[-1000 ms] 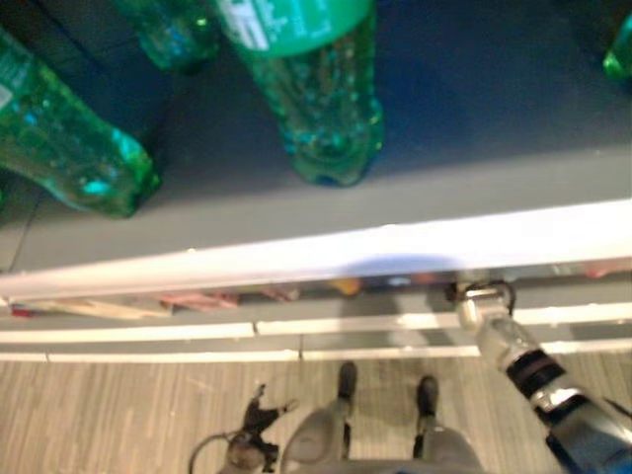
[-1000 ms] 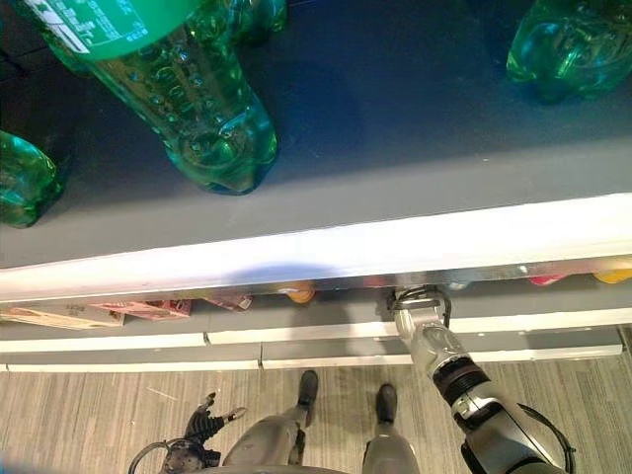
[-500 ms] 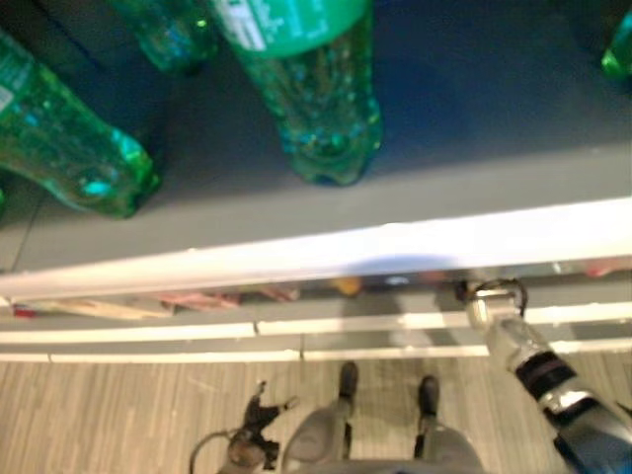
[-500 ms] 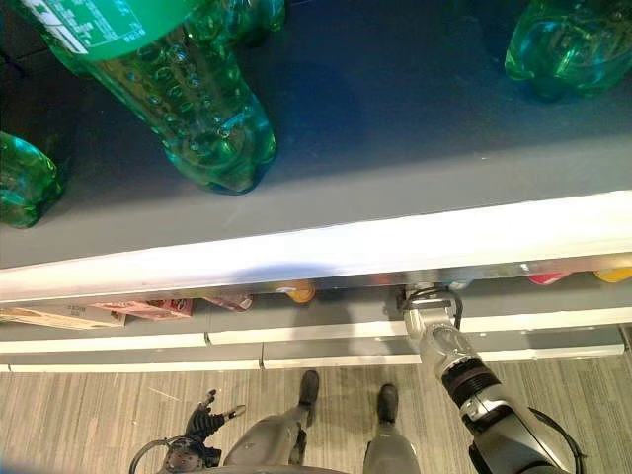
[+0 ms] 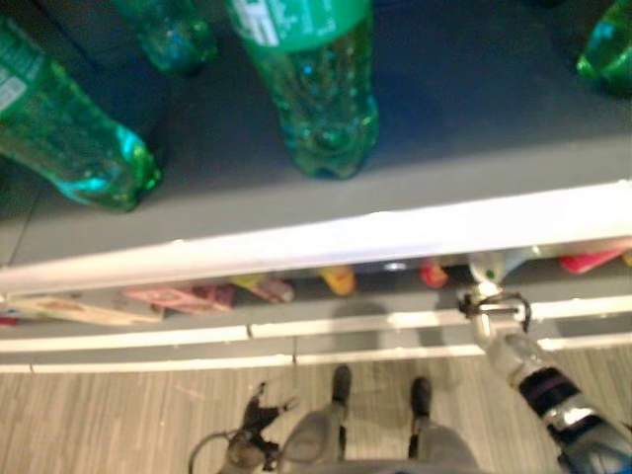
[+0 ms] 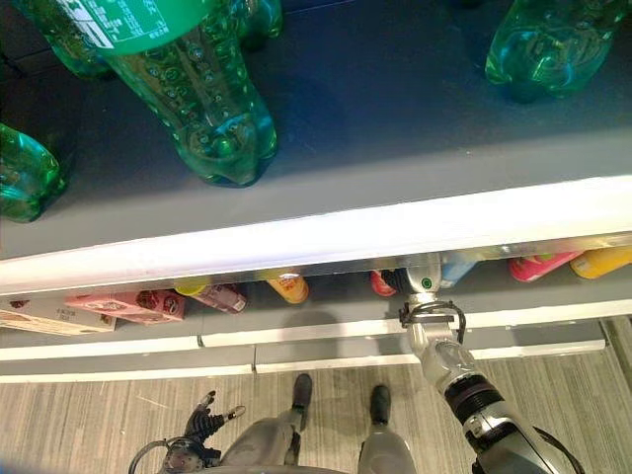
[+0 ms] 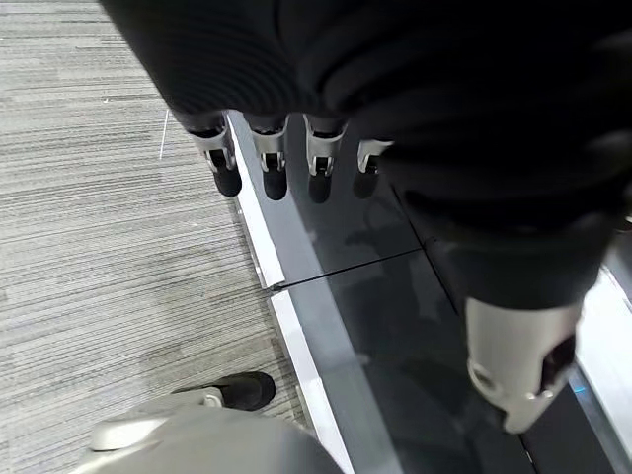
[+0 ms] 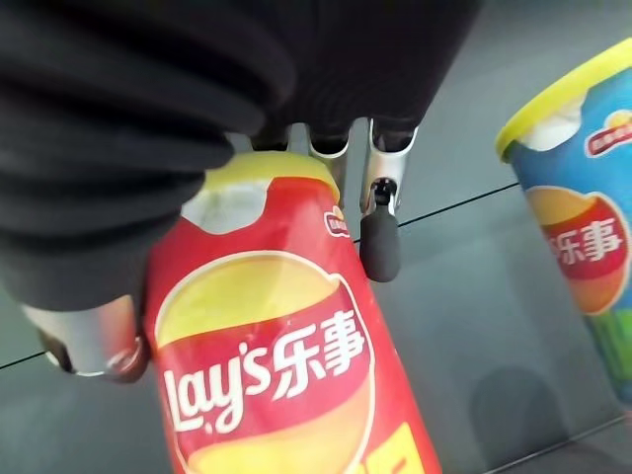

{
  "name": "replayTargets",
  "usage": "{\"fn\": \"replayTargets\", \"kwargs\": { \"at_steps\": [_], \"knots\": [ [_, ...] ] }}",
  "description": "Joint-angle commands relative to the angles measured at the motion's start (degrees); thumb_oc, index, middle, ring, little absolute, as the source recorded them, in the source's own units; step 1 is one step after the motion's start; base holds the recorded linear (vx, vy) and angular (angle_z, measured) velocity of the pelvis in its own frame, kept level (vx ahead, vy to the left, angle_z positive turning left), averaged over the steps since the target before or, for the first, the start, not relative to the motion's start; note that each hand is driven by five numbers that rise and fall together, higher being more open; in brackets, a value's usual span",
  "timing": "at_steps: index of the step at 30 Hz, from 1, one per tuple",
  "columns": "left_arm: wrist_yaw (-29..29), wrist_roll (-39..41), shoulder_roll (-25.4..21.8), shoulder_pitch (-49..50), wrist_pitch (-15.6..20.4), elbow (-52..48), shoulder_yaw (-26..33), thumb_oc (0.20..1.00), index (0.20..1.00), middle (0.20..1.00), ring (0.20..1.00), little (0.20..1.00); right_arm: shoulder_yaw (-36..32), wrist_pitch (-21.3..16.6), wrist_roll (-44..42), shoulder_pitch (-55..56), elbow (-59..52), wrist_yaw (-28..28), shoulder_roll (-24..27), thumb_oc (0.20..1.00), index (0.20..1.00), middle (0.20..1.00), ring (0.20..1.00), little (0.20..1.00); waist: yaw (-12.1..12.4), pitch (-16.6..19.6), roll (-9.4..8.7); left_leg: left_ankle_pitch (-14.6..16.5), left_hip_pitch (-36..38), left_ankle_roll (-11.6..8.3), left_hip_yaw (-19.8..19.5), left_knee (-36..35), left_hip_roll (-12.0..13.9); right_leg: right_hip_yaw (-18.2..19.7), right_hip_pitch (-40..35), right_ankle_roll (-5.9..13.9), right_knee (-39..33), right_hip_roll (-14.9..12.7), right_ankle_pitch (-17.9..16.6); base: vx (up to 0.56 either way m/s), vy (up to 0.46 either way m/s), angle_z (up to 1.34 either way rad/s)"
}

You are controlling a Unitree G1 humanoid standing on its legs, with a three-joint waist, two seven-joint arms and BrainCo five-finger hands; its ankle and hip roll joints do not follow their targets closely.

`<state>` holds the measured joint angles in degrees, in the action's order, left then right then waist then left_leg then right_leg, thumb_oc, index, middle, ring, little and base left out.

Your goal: Put the goods on the table back onto the shelves and tidy them up.

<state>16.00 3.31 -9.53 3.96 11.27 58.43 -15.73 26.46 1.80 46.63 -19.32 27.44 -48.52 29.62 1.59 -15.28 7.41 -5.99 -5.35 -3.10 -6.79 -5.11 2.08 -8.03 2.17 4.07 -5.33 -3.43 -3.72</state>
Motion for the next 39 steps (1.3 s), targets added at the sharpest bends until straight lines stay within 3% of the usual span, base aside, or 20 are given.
{"fn": "replayTargets", "kwargs": {
  "at_steps": [1,15,39],
  "knots": [
    [1.1,-1.8,-1.4,-1.5,0.7,2.4,-1.9,1.000,1.000,1.000,1.000,1.000,2.5,-1.0,1.1,1.0,-1.4,-0.1,-0.8,0.200,0.200,0.200,0.200,0.200,-0.1,1.5,-1.60,9.1,5.6,1.40,1.9,0.1,-2.0,3.0,-0.7,1.83,0.3,-1.0,4.1,-0.01,0.017,-0.06],
    [1.2,-1.1,-1.1,-0.1,0.6,2.8,-1.5,1.000,1.000,1.000,1.000,1.000,8.3,-3.8,-0.7,1.5,-0.6,3.3,-4.9,0.200,0.200,0.200,0.200,0.200,0.3,2.6,-2.19,9.9,7.0,1.15,2.7,0.1,-1.6,3.0,-2.1,1.96,0.3,-1.0,4.5,0.00,0.003,-0.03],
    [2.8,-2.6,-2.1,-0.4,0.9,1.1,-4.4,1.000,1.000,1.000,1.000,1.000,10.8,-2.0,-0.4,-7.1,2.9,2.3,-6.4,0.200,0.200,0.200,0.200,0.200,3.3,2.7,-0.95,9.0,5.3,1.12,0.5,0.1,-2.2,1.4,-1.4,2.01,0.3,-1.3,4.8,0.00,0.000,0.01]
  ]
}}
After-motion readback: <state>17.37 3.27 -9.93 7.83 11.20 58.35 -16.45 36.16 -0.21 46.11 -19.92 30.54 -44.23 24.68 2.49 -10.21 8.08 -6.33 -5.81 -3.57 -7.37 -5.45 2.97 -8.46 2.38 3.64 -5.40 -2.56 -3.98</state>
